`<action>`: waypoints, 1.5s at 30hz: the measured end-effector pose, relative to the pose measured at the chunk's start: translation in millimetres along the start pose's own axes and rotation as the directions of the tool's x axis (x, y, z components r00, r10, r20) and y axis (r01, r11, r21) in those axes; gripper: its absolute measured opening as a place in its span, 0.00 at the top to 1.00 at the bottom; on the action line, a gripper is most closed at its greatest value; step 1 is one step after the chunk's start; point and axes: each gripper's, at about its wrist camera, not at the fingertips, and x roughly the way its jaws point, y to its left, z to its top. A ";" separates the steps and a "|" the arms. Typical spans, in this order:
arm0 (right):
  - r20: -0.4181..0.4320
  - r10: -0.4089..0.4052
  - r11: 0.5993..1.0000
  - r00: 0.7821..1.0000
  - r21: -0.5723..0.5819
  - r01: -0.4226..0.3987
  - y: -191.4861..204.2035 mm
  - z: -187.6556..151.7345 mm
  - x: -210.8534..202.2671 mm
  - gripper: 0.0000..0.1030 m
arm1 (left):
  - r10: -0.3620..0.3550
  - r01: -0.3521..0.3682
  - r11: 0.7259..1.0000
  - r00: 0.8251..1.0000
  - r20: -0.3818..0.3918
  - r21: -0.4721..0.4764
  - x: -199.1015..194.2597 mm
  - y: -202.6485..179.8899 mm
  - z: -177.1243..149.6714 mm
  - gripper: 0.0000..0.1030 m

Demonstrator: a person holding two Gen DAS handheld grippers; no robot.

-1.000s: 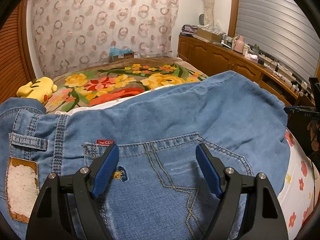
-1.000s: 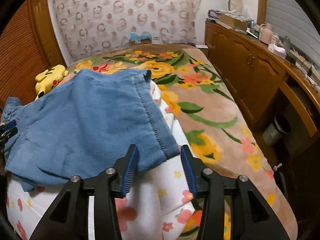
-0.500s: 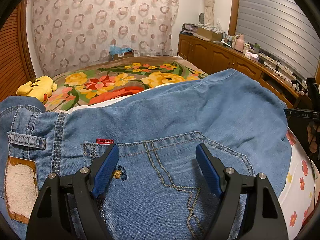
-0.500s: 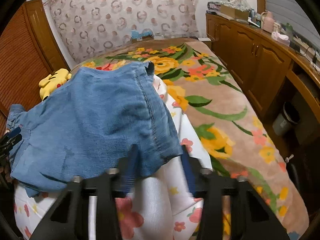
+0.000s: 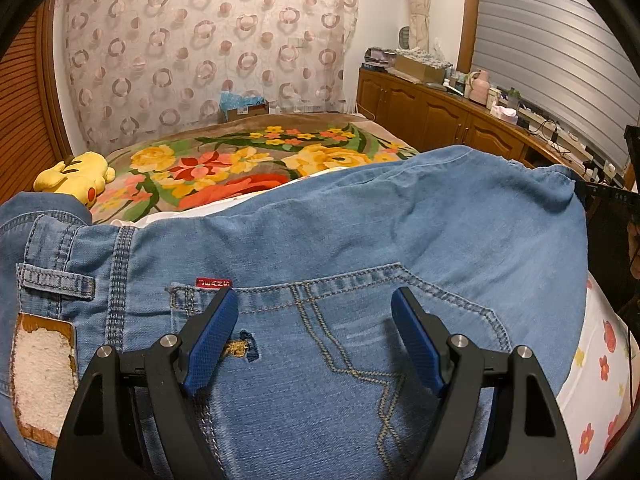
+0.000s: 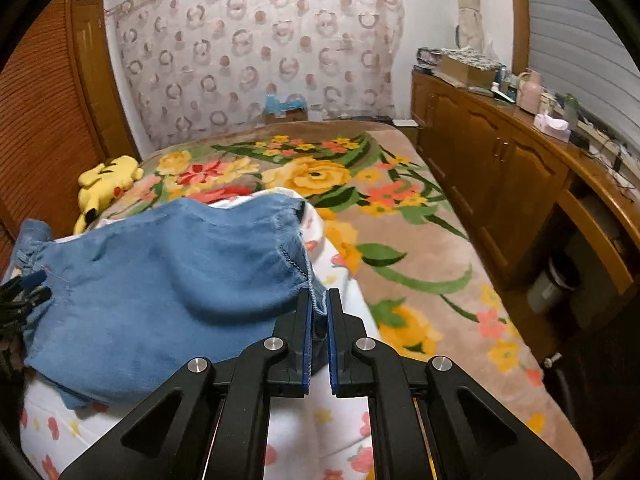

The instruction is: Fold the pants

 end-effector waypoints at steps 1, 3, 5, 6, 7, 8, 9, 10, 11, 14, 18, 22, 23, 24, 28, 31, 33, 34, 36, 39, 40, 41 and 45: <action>0.004 0.013 1.000 1.000 -0.003 -0.013 3.7 -0.4 -3.1 0.94 | 0.002 -0.002 1.000 1.000 0.000 0.003 -0.1 -0.8 0.5 0.22; 0.009 0.043 0.999 0.999 -0.004 -0.043 6.0 1.5 -4.1 0.94 | 0.003 -0.003 1.000 1.000 0.000 0.004 -0.2 -0.1 0.2 0.22; 0.014 0.073 0.997 0.997 -0.003 -0.073 8.1 4.5 -3.4 0.94 | 0.002 -0.002 1.000 1.000 0.000 0.001 -0.5 -0.8 0.9 0.22; 0.018 0.086 0.996 0.996 -0.007 -0.086 9.5 5.8 -2.4 0.94 | 0.002 -0.002 1.000 1.000 0.001 0.000 -0.6 -1.0 0.9 0.22; 0.023 0.100 0.995 0.995 -0.012 -0.100 9.7 7.6 -1.6 0.94 | 0.004 -0.004 1.000 1.000 0.002 -0.002 -0.3 0.7 1.4 0.22; 0.028 0.117 0.993 0.993 -0.018 -0.116 13.0 9.1 -2.2 0.94 | 0.008 -0.008 1.000 1.000 0.001 -0.004 -0.9 2.4 2.2 0.22; 0.034 0.132 0.991 0.991 -0.025 -0.131 17.0 11.3 -3.0 0.94 | 0.012 -0.012 1.000 1.000 0.002 -0.005 -1.5 3.7 3.4 0.22; 0.038 0.148 0.989 0.988 -0.034 -0.147 20.6 13.0 -3.3 0.94 | 0.020 -0.020 1.000 1.000 0.006 -0.004 -3.8 5.0 5.5 0.22; 0.044 0.167 0.985 0.985 -0.048 -0.165 23.2 14.1 -4.6 0.94 | 0.027 -0.027 1.000 1.000 0.011 -0.002 -5.5 4.8 7.6 0.22; 0.057 0.226 0.971 0.973 -0.100 -0.219 38.1 18.2 -6.4 0.94 | 0.047 -0.047 0.999 0.998 0.031 0.003 -16.7 3.8 12.6 0.22; 0.059 0.312 0.937 0.948 -0.185 -0.297 67.5 22.8 -6.9 0.94 | 0.069 -0.070 0.997 0.997 0.044 0.013 -34.9 1.2 8.3 0.22; 0.042 0.386 0.897 0.922 -0.250 -0.364 92.2 23.4 -5.1 0.94 | 0.077 -0.078 0.997 0.996 0.050 0.008 -52.2 -0.2 -0.6 0.22; 0.036 0.405 0.885 0.914 -0.268 -0.381 98.3 22.3 -5.5 0.94 | 0.079 -0.079 0.997 0.996 0.052 0.004 -56.6 -0.1 -2.9 0.22; 0.029 0.422 0.873 0.906 -0.284 -0.397 105.3 22.0 -5.1 0.94 | 0.083 -0.083 0.997 0.995 0.054 0.001 -60.8 -2.0 -4.5 0.22; -0.004 0.490 0.822 0.872 -0.330 -0.464 116.0 13.6 -4.9 0.94 | 0.100 -0.100 0.995 0.993 0.063 -0.002 -73.7 -4.7 -10.2 0.22; -0.041 0.502 0.807 0.864 -0.339 -0.484 109.9 5.3 6.4 0.94 | 0.108 -0.109 0.994 0.992 0.062 -0.001 -78.6 -6.8 -14.0 0.22; -0.061 0.500 0.807 0.864 -0.330 -0.490 101.8 2.3 13.4 0.86 | 0.112 -0.112 0.994 0.992 0.059 0.003 -78.5 -7.7 -15.4 0.22; -0.066 0.497 0.809 0.865 -0.325 -0.489 96.4 0.9 15.3 0.78 | 0.114 -0.114 0.993 0.992 0.055 0.005 -77.5 -7.9 -15.9 0.22; -0.062 0.502 0.810 0.863 -0.314 -0.494 88.6 2.2 12.8 0.72 | 0.115 -0.115 0.993 0.992 0.050 0.005 -75.7 -9.3 -16.2 0.22; -0.040 0.488 0.825 0.872 -0.307 -0.475 71.9 0.7 4.6 0.68 | 0.108 -0.108 0.994 0.993 0.042 0.004 -69.8 -13.9 -13.9 0.22; -0.033 0.475 0.834 0.880 -0.302 -0.461 68.7 1.7 3.5 0.67 | 0.105 -0.105 0.994 0.994 0.039 0.007 -67.6 -16.3 -12.8 0.22; -0.028 0.465 0.842 0.885 -0.295 -0.452 67.9 -1.4 -0.2 0.67 | 0.101 -0.101 0.995 0.994 0.037 0.012 -65.6 -18.8 -11.8 0.22; -0.023 0.401 0.876 0.916 -0.282 -0.391 51.8 -14.7 -1.6 0.67 | 0.075 -0.076 0.997 0.997 0.026 0.033 -57.4 -32.3 -7.6 0.22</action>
